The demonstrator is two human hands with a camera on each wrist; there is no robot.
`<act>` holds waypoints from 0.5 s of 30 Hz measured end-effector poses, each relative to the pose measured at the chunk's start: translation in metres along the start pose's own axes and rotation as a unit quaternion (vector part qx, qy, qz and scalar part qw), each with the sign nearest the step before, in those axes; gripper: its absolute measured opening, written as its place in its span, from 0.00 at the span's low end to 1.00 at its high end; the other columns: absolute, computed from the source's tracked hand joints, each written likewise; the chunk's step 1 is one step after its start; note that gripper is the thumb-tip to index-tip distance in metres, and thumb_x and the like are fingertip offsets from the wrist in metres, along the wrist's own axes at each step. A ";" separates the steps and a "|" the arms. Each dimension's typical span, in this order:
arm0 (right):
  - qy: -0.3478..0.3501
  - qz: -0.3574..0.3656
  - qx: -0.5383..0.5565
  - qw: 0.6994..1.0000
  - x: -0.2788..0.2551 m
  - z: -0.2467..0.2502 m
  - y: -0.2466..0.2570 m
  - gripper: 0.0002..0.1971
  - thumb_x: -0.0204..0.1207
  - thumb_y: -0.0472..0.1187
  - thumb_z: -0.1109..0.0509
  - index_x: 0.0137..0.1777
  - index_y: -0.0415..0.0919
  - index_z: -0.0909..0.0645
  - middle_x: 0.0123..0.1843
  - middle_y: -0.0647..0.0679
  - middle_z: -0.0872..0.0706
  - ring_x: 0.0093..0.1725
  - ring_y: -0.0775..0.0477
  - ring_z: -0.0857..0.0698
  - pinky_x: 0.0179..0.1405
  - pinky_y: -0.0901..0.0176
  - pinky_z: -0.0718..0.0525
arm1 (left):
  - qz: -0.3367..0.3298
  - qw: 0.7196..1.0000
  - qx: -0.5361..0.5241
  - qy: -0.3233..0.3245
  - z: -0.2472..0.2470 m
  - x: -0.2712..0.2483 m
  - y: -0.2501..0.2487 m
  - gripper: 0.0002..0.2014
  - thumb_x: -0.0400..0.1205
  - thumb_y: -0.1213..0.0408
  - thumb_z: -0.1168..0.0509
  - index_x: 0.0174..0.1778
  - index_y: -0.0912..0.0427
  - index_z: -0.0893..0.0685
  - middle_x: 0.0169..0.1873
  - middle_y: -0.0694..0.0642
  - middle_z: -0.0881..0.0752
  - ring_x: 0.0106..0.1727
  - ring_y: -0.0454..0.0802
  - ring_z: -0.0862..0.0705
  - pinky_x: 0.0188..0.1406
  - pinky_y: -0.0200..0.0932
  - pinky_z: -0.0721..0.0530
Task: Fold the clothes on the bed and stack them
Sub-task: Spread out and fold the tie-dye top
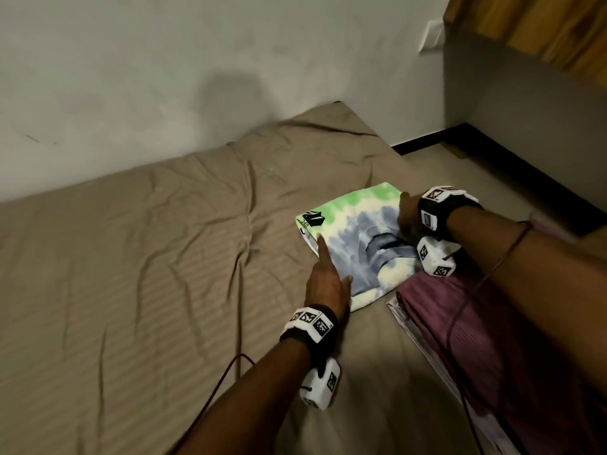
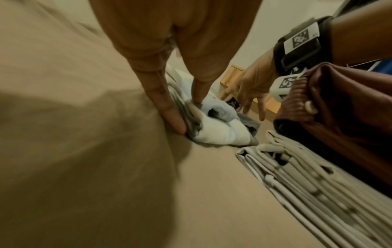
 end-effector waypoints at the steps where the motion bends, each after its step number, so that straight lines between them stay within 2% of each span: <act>1: -0.003 0.002 -0.002 1.000 0.007 0.001 0.002 0.29 0.62 0.57 0.25 0.59 0.41 0.21 0.48 0.42 0.11 0.41 0.41 0.11 0.41 0.54 0.13 | -0.017 1.000 0.011 0.006 -0.001 -0.002 -0.001 0.52 0.83 0.62 0.28 0.90 0.48 0.61 0.49 0.66 0.12 0.48 0.64 0.13 0.43 0.44 0.25; 2: -0.002 0.010 -0.016 1.000 0.015 0.000 0.006 0.29 0.56 0.59 0.25 0.53 0.42 0.19 0.45 0.43 0.11 0.37 0.42 0.12 0.40 0.51 0.11 | -0.024 0.999 0.021 0.019 -0.001 -0.003 0.000 0.51 0.83 0.61 0.28 0.90 0.44 0.60 0.46 0.65 0.12 0.46 0.63 0.13 0.42 0.43 0.25; 3: 0.016 0.010 -0.028 0.999 0.018 -0.006 0.008 0.24 0.53 0.58 0.24 0.45 0.42 0.17 0.41 0.44 0.11 0.35 0.43 0.13 0.37 0.49 0.11 | -0.021 0.999 0.031 0.038 -0.002 -0.004 0.002 0.48 0.84 0.59 0.29 0.91 0.43 0.56 0.46 0.65 0.11 0.47 0.64 0.12 0.42 0.41 0.25; 4: 0.056 -0.002 -0.017 0.998 0.016 -0.013 0.011 0.18 0.56 0.55 0.23 0.37 0.42 0.18 0.37 0.45 0.12 0.34 0.44 0.16 0.37 0.49 0.11 | -0.016 0.997 0.045 0.062 -0.003 -0.006 0.003 0.45 0.85 0.57 0.30 0.91 0.43 0.53 0.48 0.65 0.10 0.51 0.64 0.11 0.44 0.41 0.24; 5: 0.075 -0.003 -0.017 0.997 0.006 -0.013 0.014 0.14 0.64 0.52 0.22 0.34 0.42 0.19 0.34 0.46 0.14 0.35 0.45 0.18 0.37 0.52 0.13 | -0.011 0.995 0.056 0.084 -0.004 -0.009 0.003 0.43 0.86 0.55 0.31 0.91 0.44 0.52 0.51 0.66 0.09 0.55 0.64 0.12 0.46 0.40 0.24; 7: 0.091 0.038 -0.075 0.992 0.003 -0.016 0.022 0.10 0.76 0.48 0.26 0.38 0.42 0.17 0.36 0.51 0.18 0.42 0.45 0.19 0.39 0.59 0.17 | 0.010 0.990 0.067 0.124 -0.004 -0.015 0.005 0.43 0.87 0.53 0.32 0.91 0.45 0.54 0.56 0.67 0.10 0.58 0.65 0.13 0.50 0.41 0.22; 8: 0.078 0.047 -0.063 0.994 0.009 -0.016 0.023 0.10 0.75 0.49 0.25 0.44 0.42 0.14 0.40 0.51 0.16 0.45 0.44 0.17 0.42 0.62 0.16 | 0.019 0.988 0.059 0.142 -0.003 -0.019 0.003 0.44 0.86 0.52 0.32 0.91 0.46 0.54 0.58 0.68 0.11 0.60 0.65 0.13 0.53 0.42 0.20; 10: 0.023 0.031 -0.012 0.999 0.023 0.006 0.020 0.21 0.65 0.56 0.20 0.52 0.42 0.13 0.56 0.44 0.11 0.55 0.41 0.14 0.53 0.58 0.13 | 0.009 0.987 0.048 0.153 0.011 -0.037 -0.005 0.43 0.86 0.52 0.31 0.91 0.49 0.50 0.68 0.68 0.15 0.67 0.66 0.16 0.63 0.46 0.19; 11: -0.006 0.029 -0.002 1.000 0.020 0.020 0.024 0.25 0.65 0.56 0.20 0.57 0.40 0.15 0.62 0.41 0.13 0.60 0.39 0.14 0.57 0.57 0.15 | -0.010 0.987 0.049 0.150 0.022 -0.052 -0.009 0.41 0.86 0.51 0.31 0.91 0.51 0.46 0.71 0.67 0.17 0.70 0.66 0.17 0.66 0.46 0.20; 13: -0.082 0.051 0.023 0.995 -0.022 0.057 0.048 0.24 0.75 0.52 0.25 0.65 0.38 0.20 0.67 0.35 0.17 0.65 0.35 0.17 0.58 0.56 0.20 | -0.041 0.988 0.063 0.135 0.049 -0.100 -0.008 0.37 0.87 0.46 0.34 0.89 0.51 0.40 0.69 0.64 0.15 0.70 0.63 0.17 0.64 0.44 0.23; 15: -0.153 0.097 0.015 0.983 -0.074 0.087 0.087 0.20 0.80 0.49 0.30 0.66 0.37 0.21 0.66 0.33 0.18 0.64 0.33 0.17 0.54 0.55 0.23 | -0.032 0.987 0.089 0.129 0.078 -0.161 0.015 0.37 0.84 0.35 0.41 0.88 0.44 0.39 0.65 0.59 0.12 0.66 0.60 0.15 0.61 0.45 0.21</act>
Point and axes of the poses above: each hand's wrist, its own x-axis towards the middle knuckle, its own z-axis out of the back of the hand, y = z × x, the point moved 10 cm from there along x, towards the middle knuckle
